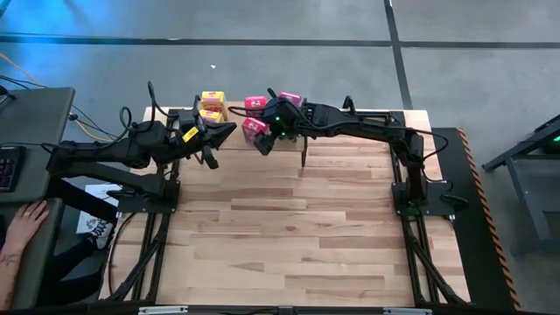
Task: Stack cereal on shelf
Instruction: Put the red cereal box on the shelf aligned with the other red cereal box
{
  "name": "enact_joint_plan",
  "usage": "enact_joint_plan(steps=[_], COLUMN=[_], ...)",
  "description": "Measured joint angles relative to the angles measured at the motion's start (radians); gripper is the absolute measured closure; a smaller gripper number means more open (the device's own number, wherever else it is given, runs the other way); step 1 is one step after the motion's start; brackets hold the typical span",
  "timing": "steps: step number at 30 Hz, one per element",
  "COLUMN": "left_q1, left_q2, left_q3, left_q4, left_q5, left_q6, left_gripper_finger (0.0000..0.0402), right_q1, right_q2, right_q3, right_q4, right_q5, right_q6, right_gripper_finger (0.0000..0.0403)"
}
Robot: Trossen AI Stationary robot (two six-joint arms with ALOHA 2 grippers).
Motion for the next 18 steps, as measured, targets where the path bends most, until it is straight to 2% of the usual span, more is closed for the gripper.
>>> enact_joint_plan(steps=[15, 18], left_q1=[0.0, 0.0], left_q2=[0.0, 0.0], left_q3=[0.0, 0.0], left_q4=[0.004, 0.008], left_q5=[0.0, -0.001], left_q6=[-0.001, 0.0], left_gripper_finger=[0.0402, 0.0401], right_q1=[0.001, 0.001], right_q2=[-0.045, -0.057], right_q3=[0.0, 0.0], right_q4=[0.043, 0.067], right_q5=[0.008, -0.025], right_q6=[-0.019, -0.013], right_gripper_finger=[0.0114, 0.0114])
